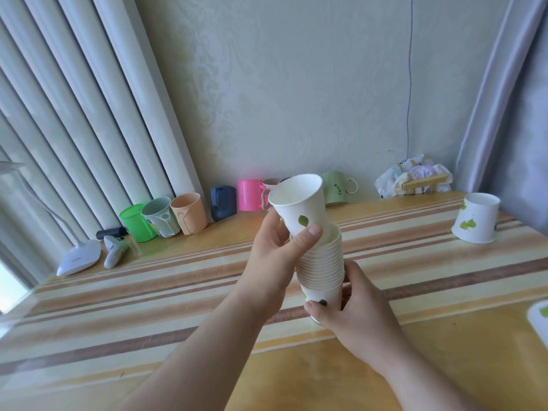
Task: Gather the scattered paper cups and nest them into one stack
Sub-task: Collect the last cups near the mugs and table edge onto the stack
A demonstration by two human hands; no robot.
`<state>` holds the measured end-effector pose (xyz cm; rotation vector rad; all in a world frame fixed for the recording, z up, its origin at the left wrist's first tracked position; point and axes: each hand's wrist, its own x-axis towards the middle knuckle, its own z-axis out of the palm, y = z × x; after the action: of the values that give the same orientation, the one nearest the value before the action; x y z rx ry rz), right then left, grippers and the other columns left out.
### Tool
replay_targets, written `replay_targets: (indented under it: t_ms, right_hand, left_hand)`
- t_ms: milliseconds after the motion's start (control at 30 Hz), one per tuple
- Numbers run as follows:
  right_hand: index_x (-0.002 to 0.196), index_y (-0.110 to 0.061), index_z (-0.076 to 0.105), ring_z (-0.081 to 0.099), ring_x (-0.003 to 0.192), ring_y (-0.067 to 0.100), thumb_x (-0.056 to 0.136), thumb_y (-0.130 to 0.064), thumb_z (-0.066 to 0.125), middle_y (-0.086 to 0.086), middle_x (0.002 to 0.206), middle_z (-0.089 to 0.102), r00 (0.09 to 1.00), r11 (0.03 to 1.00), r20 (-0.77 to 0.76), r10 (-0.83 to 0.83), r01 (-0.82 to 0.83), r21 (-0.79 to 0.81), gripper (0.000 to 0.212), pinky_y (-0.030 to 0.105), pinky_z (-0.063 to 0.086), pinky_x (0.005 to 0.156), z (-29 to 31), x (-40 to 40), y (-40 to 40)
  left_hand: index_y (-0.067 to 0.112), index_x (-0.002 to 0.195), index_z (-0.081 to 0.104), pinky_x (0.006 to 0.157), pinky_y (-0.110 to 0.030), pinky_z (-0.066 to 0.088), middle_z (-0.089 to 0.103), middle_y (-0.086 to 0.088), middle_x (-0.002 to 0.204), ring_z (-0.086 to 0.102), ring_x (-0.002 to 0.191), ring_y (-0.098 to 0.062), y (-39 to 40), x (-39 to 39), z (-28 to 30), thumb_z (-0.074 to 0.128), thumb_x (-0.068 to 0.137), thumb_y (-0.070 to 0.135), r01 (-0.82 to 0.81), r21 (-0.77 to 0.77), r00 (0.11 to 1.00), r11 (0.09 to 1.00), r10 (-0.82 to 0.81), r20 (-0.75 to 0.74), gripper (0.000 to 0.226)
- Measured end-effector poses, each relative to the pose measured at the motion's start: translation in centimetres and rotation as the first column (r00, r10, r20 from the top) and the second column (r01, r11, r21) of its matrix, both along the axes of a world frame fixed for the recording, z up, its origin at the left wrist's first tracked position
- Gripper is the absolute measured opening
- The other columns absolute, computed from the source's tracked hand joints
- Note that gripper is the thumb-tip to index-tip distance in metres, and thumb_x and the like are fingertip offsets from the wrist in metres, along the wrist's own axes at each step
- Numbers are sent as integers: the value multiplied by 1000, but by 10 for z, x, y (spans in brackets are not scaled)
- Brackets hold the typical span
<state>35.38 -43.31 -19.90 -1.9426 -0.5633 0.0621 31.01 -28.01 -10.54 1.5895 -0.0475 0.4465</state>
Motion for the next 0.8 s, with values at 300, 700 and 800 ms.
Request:
replay_targets:
  t_ms: [300,700,800]
  right_hand:
    - [116,-53,54,70,93,-2,71,-51,88,-18,100,75,1000,1000,-22,-17,17,0,57,36,63,79,1,-1,1]
    - [117,-56,54,69,95,-4,64,-56,84,-18,102,76,999,1000,-42,-16,17,18,61,33,61,82,-1,0,1]
    - [115,-54,56,70,93,-2,61,-58,83,-18,99,76,999,1000,-45,-20,21,18,60,33,61,81,-3,2,2]
  left_hand:
    - [28,154,46,121,-51,42,68,-7,150,62,142,-28,32,0,-42,81,59,87,16,-37,988,999,-21,-155,118]
    - [26,172,17,128,-50,25,17,-9,178,23,162,-34,90,136,-73,74,96,33,-282,723,819,630,551,-161,95]
    - [17,173,5,131,-49,20,7,-8,183,12,167,-32,98,165,-86,68,100,38,-269,854,810,445,585,-50,99]
